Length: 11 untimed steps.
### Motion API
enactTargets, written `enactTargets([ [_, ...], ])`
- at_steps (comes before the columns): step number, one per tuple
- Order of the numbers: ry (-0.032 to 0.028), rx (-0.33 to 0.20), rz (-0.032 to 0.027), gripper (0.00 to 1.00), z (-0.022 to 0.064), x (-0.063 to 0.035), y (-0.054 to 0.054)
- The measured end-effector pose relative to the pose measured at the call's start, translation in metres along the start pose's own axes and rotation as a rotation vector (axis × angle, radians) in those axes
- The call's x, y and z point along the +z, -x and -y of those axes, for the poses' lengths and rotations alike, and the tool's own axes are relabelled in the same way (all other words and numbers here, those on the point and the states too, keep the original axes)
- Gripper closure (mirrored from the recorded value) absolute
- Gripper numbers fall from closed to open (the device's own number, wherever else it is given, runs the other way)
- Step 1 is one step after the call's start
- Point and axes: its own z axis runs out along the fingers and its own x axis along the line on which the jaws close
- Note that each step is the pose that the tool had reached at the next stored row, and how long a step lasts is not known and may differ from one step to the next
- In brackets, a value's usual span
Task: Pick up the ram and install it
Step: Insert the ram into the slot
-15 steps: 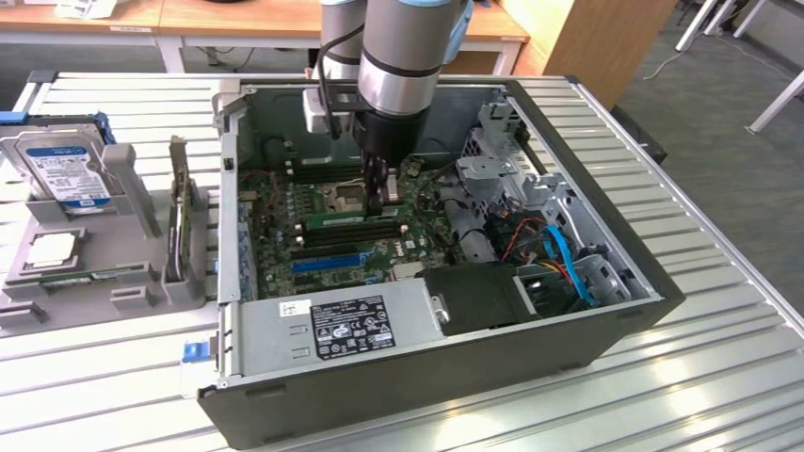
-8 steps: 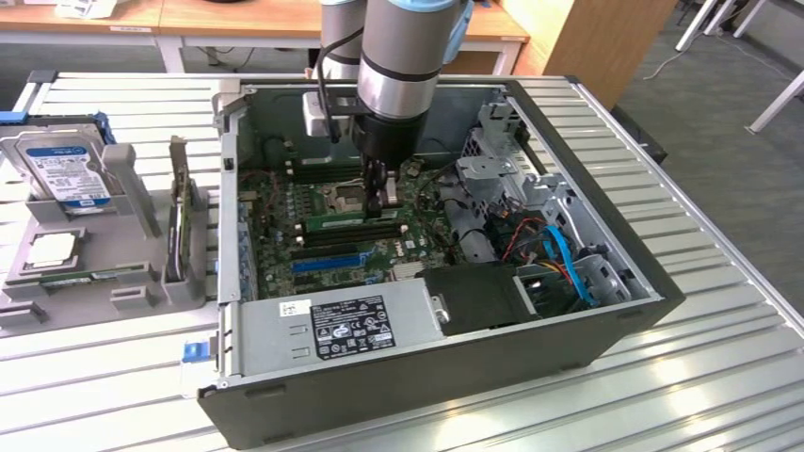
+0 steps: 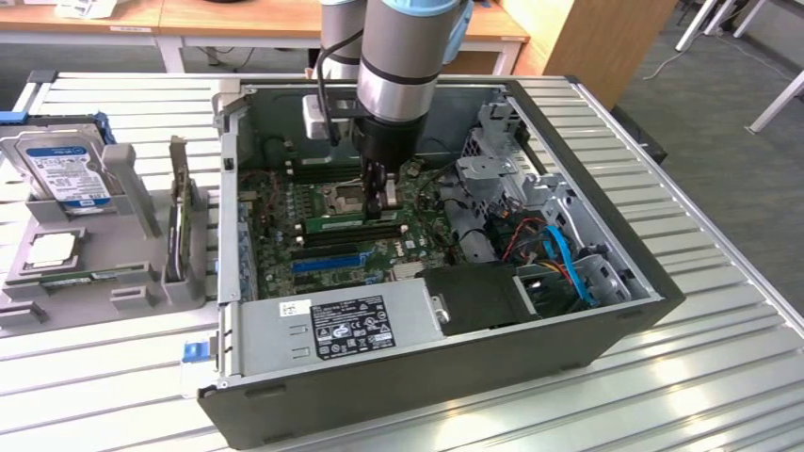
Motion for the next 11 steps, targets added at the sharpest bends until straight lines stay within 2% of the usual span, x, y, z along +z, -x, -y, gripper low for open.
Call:
enactTargets([
  [11,0.0,0.0,-0.0001,0.88,0.0001,0.005,-0.0002],
])
